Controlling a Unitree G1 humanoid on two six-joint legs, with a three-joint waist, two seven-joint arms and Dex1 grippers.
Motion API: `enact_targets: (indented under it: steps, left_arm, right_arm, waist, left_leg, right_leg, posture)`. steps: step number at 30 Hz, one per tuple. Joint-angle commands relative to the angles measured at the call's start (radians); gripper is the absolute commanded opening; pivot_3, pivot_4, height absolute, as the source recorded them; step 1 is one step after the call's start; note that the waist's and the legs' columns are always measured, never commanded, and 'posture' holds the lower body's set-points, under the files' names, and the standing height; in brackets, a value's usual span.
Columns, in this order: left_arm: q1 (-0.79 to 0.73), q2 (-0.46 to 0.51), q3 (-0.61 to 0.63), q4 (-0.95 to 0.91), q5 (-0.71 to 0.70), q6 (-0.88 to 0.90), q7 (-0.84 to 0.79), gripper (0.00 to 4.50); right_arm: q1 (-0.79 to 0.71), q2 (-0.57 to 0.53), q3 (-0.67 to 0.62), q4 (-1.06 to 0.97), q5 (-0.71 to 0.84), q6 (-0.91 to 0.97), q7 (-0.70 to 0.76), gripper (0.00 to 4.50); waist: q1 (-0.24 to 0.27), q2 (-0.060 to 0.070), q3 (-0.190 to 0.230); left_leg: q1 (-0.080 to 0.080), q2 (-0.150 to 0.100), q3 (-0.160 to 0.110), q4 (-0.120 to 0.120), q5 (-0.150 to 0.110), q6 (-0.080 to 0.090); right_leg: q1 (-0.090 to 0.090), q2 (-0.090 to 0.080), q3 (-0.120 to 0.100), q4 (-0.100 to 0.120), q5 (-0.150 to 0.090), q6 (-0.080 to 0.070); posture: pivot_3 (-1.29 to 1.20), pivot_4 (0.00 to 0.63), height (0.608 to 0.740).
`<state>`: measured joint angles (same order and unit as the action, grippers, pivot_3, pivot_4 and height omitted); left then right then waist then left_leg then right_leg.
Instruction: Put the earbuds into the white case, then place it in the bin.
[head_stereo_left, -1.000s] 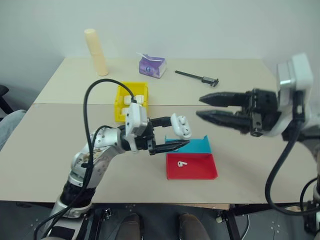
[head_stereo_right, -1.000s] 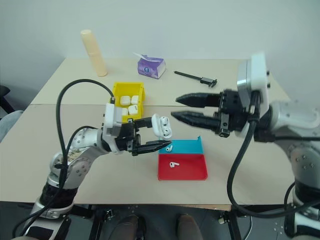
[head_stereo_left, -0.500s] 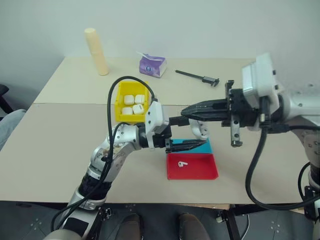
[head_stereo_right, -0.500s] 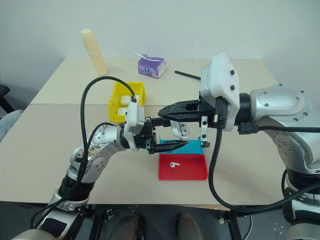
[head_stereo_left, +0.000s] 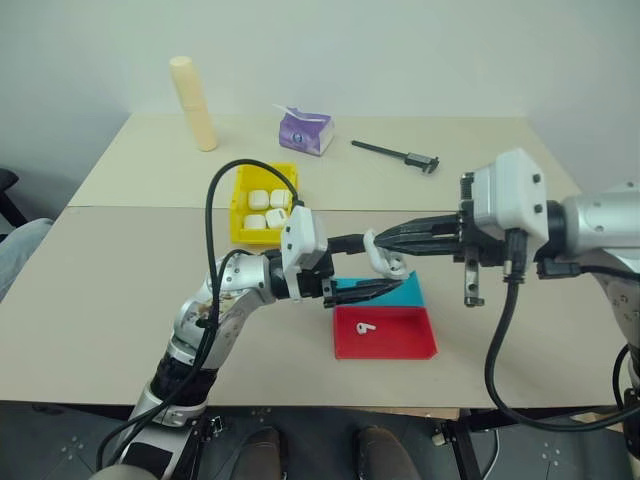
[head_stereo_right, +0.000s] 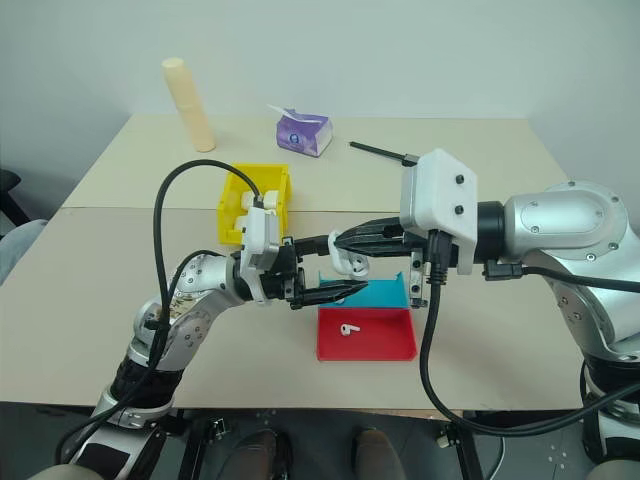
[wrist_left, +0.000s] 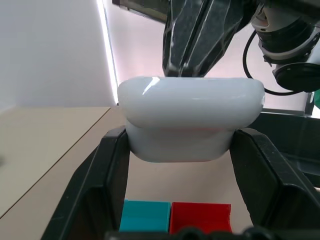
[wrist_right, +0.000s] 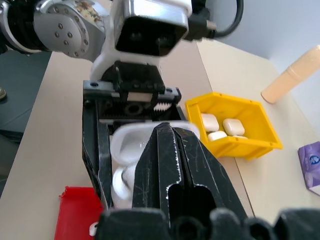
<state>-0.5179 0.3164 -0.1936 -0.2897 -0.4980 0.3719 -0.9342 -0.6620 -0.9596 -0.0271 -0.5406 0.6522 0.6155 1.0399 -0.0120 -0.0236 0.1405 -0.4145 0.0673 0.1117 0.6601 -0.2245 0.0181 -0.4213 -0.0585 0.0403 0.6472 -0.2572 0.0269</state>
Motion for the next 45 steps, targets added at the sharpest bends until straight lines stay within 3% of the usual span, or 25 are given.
enact_targets:
  steps: [1,4,11,18,29,45]
  left_arm:
    - [-0.017,-0.001,0.015,-0.054,-0.011,-0.022,0.006,2.74]
    - [-0.026,0.010,-0.003,-0.047,0.009,-0.004,0.012,2.74]
    - [-0.060,-0.004,-0.055,-0.007,0.066,-0.015,0.023,2.74]
    - [-0.104,0.019,-0.079,-0.015,0.078,0.053,0.008,2.74]
    - [-0.058,0.023,-0.041,-0.041,0.053,0.016,0.017,2.74]
    - [-0.061,0.025,-0.021,-0.047,0.043,0.017,0.016,2.74]
  right_arm:
    - [-0.016,-0.001,-0.035,-0.018,0.010,-0.021,0.004,0.04]
    - [-0.047,0.020,-0.075,-0.022,0.096,0.005,0.009,0.04]
    - [-0.076,0.021,-0.032,-0.032,0.076,0.002,-0.003,0.04]
    - [-0.071,-0.011,0.051,-0.070,-0.047,-0.029,0.005,0.04]
    - [-0.014,-0.071,0.065,-0.076,-0.177,-0.078,0.037,0.04]
    - [0.008,-0.091,0.044,-0.048,-0.221,-0.126,0.059,0.04]
  waist:
    - [0.000,0.000,0.000]
    - [0.000,0.000,0.000]
    - [0.001,0.000,0.000]
    - [0.000,0.000,0.000]
    - [0.001,0.000,0.000]
    - [0.000,0.000,0.000]
  left_leg:
    - [0.000,0.000,0.000,0.000,0.000,0.000]
    - [0.000,0.000,0.000,0.000,0.000,0.000]
    - [0.000,0.000,0.000,0.000,0.000,0.000]
    - [0.000,0.000,0.000,0.000,0.000,0.000]
    - [0.000,0.000,0.000,0.001,0.000,0.000]
    - [0.000,0.000,0.001,0.001,0.000,0.000]
  right_leg:
    - [0.000,0.000,0.000,0.000,0.000,0.000]
    - [0.000,0.000,0.000,0.000,0.000,0.000]
    - [0.000,0.000,0.000,0.000,0.000,0.000]
    - [0.000,0.000,0.000,0.000,0.000,0.000]
    - [0.000,0.000,0.000,0.001,0.000,0.000]
    - [0.000,0.000,0.001,0.001,0.000,0.000]
  posture:
    - [0.00,0.150,0.740]
    - [0.00,0.150,0.740]
    - [0.00,0.150,0.740]
    - [0.00,0.150,0.740]
    - [0.00,0.150,0.740]
    - [0.00,0.150,0.740]
